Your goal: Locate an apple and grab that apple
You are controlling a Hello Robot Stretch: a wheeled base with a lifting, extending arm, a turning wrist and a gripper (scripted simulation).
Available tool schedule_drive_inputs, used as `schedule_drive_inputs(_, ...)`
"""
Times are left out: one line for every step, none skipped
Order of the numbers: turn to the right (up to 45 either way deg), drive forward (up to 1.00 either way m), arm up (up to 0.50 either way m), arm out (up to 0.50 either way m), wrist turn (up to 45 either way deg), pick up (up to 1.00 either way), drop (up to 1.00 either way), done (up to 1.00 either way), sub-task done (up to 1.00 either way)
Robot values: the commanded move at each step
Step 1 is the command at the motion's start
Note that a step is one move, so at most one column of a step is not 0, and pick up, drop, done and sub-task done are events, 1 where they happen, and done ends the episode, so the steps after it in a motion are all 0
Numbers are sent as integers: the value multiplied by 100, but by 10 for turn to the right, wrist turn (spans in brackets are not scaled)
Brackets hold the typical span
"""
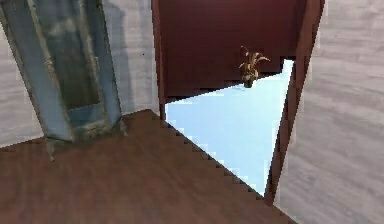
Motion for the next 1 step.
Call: schedule_drive_inputs(0,100,0,0,0,0,0,0,0)
